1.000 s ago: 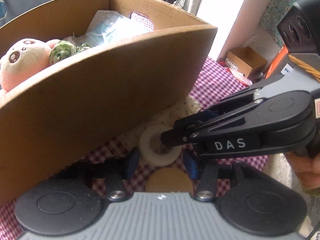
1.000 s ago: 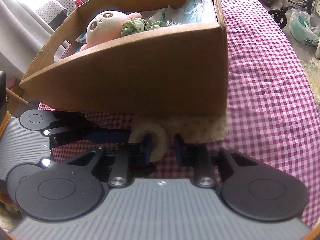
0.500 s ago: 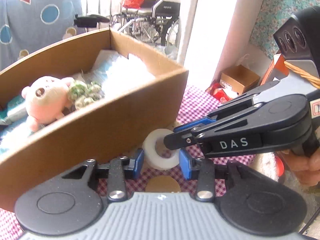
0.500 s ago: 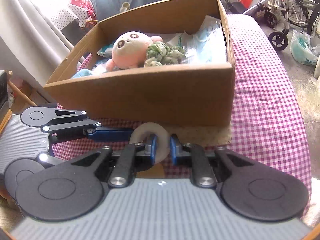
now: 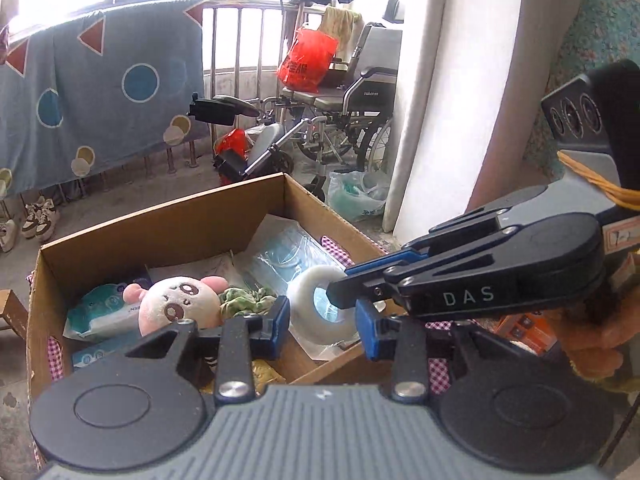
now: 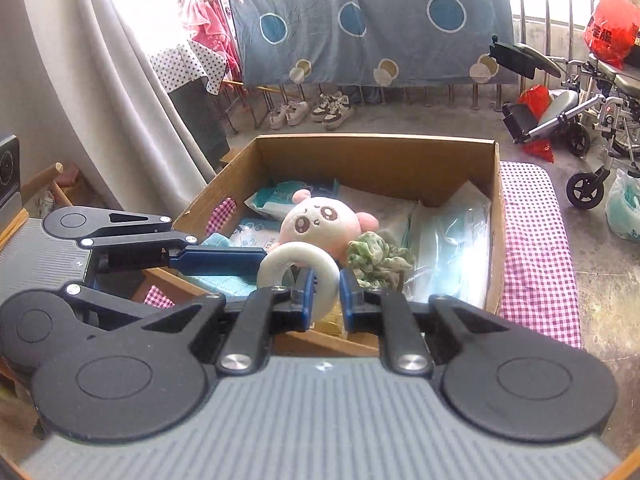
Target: Organize soft objects
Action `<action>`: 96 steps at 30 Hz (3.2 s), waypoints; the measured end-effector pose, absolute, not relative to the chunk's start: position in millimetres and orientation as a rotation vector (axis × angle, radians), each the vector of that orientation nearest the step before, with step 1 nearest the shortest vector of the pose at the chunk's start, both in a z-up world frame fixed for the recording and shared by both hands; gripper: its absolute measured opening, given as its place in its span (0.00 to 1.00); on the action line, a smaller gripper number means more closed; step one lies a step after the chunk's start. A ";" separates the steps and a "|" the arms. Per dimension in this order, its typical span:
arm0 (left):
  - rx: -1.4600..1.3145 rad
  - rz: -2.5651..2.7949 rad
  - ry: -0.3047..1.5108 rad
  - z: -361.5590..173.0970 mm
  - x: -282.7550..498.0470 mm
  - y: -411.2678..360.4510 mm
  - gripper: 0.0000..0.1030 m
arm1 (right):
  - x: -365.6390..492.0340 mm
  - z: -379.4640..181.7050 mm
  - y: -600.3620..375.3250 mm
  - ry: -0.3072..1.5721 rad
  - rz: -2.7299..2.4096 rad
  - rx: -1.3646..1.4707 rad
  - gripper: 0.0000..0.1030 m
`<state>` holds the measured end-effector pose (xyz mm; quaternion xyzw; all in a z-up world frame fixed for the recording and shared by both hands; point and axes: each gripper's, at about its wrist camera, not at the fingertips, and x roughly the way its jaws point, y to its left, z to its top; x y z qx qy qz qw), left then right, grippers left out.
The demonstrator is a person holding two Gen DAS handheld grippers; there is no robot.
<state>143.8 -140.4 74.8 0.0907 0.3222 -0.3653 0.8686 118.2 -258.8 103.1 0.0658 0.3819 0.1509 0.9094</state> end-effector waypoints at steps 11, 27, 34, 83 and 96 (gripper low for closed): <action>0.036 -0.762 1.090 -10.6 252.4 -154.3 0.34 | 236.8 14.0 -275.0 1.238 0.340 0.189 0.13; 0.051 -0.676 1.078 -11.7 252.5 -131.2 0.60 | 267.1 -30.1 -261.5 1.388 0.291 0.167 0.16; 0.051 -0.677 0.959 22.1 218.3 -111.7 0.76 | 233.7 15.9 -287.7 1.229 0.299 0.325 0.39; 0.456 -0.764 0.934 -80.1 58.1 -177.3 0.43 | 20.9 -64.2 -284.9 1.070 0.185 0.709 0.28; 0.431 -0.761 0.951 -79.9 63.9 -172.2 0.48 | 14.1 -70.0 -305.5 1.025 0.273 0.885 0.28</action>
